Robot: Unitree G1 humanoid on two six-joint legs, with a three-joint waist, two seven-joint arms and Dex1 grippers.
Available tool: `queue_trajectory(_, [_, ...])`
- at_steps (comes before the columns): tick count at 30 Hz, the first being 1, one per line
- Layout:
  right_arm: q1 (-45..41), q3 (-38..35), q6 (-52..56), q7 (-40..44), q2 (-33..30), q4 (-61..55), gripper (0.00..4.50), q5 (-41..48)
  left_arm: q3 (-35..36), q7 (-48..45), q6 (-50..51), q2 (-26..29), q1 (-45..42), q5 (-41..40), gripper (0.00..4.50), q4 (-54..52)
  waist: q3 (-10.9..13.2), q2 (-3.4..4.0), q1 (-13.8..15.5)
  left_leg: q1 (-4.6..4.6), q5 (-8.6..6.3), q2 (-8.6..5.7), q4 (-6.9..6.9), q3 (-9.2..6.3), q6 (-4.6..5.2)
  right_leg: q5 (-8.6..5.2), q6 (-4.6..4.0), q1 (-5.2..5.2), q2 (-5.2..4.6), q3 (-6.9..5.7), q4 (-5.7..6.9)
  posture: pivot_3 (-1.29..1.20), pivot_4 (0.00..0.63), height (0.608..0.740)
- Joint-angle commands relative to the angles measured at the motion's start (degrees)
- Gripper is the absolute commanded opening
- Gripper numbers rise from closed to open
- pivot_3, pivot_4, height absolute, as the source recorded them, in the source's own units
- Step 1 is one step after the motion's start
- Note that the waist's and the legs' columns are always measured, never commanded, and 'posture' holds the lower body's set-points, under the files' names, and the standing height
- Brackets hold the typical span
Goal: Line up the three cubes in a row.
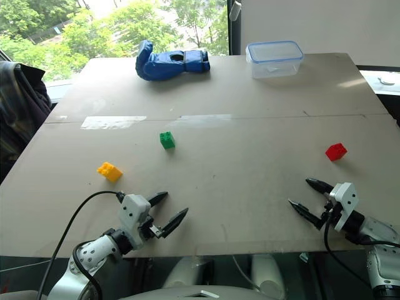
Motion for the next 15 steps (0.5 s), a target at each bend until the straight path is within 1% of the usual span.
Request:
queue_trajectory(1, [0.04,-0.15,-0.46,0.39,0.1,-0.69,4.5,0.57,-1.04,-0.22,1.24,0.17,0.93,0.47,4.45,0.95,0.0,0.0,0.0,0.0,0.0,0.0,0.0,0.0,0.0,0.0,0.0,0.0,0.0,0.0,0.0,0.0,0.15,0.74])
queue_trajectory(15, [0.41,-0.26,-0.38,0.12,0.18,-1.03,4.5,0.49,-1.12,-0.76,0.75,0.22,1.23,0.24,4.45,0.95,0.0,-0.01,0.0,-0.01,0.0,0.0,0.0,0.0,0.0,-0.02,0.03,0.0,-0.01,0.0,-0.01,0.0,0.15,0.74])
